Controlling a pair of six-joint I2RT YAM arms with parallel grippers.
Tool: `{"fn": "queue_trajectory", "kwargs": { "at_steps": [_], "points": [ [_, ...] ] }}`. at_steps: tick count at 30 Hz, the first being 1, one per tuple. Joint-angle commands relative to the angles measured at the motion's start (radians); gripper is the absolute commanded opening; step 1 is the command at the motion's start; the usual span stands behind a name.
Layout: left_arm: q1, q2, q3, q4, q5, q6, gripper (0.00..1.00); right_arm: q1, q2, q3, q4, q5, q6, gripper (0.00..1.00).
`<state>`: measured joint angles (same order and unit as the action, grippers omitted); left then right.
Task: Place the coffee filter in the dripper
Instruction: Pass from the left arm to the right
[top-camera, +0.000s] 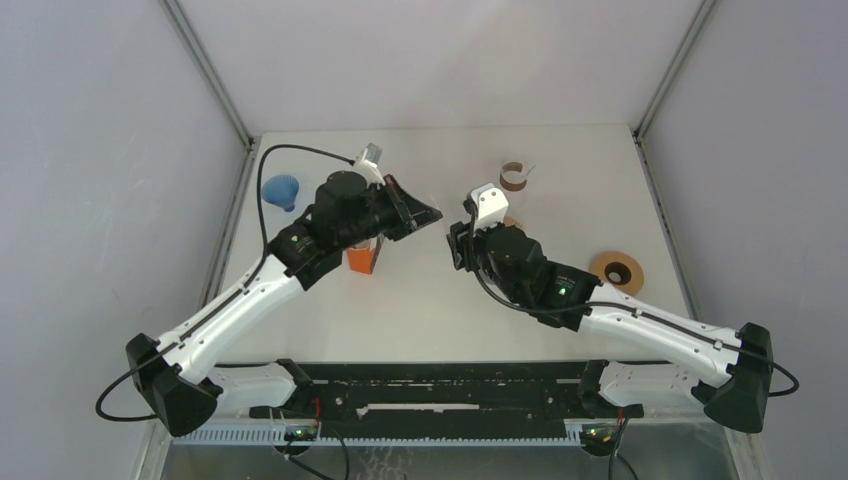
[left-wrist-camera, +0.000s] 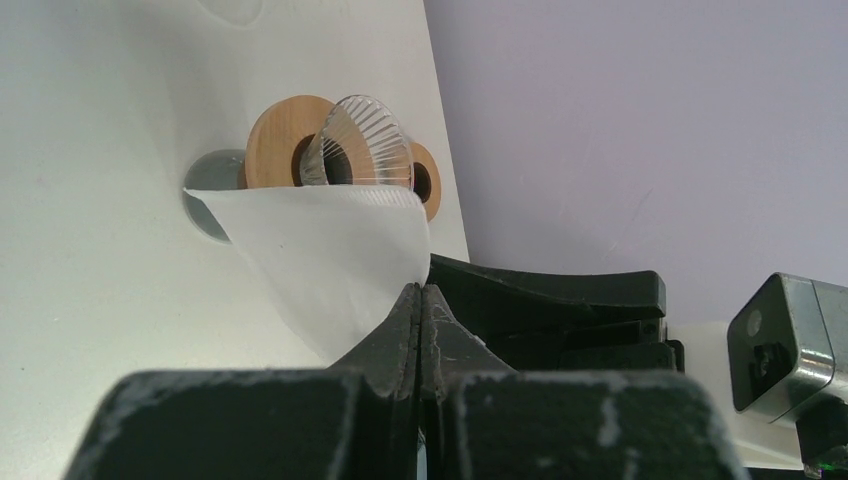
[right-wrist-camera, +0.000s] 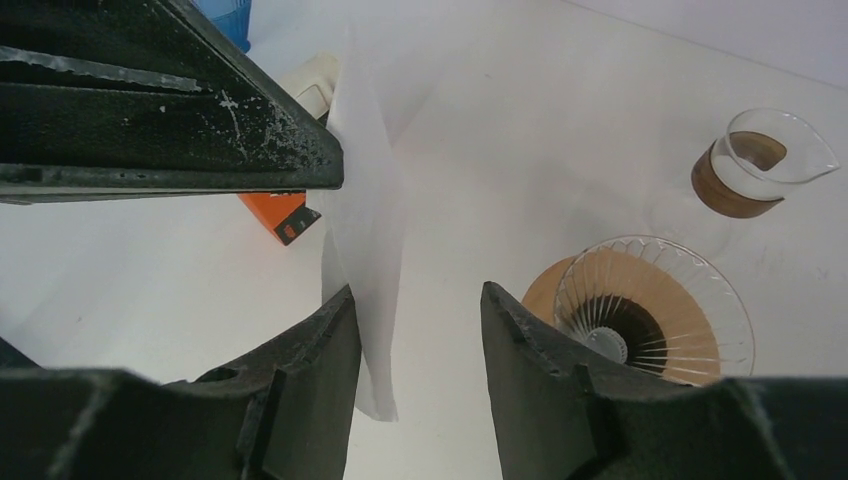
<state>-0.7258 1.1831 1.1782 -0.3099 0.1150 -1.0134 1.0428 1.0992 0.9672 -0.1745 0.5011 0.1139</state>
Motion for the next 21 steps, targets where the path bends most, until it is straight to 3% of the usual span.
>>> {"fn": "queue_trajectory", "kwargs": {
  "at_steps": [1, 8, 10, 14, 15, 21],
  "points": [
    [-0.009, -0.003, 0.015, 0.023, 0.003, 0.002, 0.00, 0.008, -0.001, 0.000, 0.045, 0.048, -0.021, 0.53],
    [-0.011, -0.010, 0.015, 0.020, 0.011, 0.000, 0.00, 0.008, -0.013, -0.035, 0.092, 0.055, -0.057, 0.45],
    [-0.011, -0.010, 0.017, 0.020, 0.014, 0.000, 0.00, 0.008, -0.014, -0.038, 0.092, 0.048, -0.061, 0.35],
    [-0.012, -0.014, 0.018, 0.016, 0.016, 0.010, 0.03, 0.008, -0.029, -0.038, 0.088, 0.036, -0.070, 0.06],
    [-0.012, -0.015, 0.021, 0.013, 0.014, 0.014, 0.07, 0.009, -0.037, -0.037, 0.087, 0.034, -0.072, 0.00],
    [-0.011, -0.040, 0.033, -0.029, -0.036, 0.063, 0.52, 0.008, -0.096, -0.036, 0.063, 0.039, -0.070, 0.00]
  ]
}}
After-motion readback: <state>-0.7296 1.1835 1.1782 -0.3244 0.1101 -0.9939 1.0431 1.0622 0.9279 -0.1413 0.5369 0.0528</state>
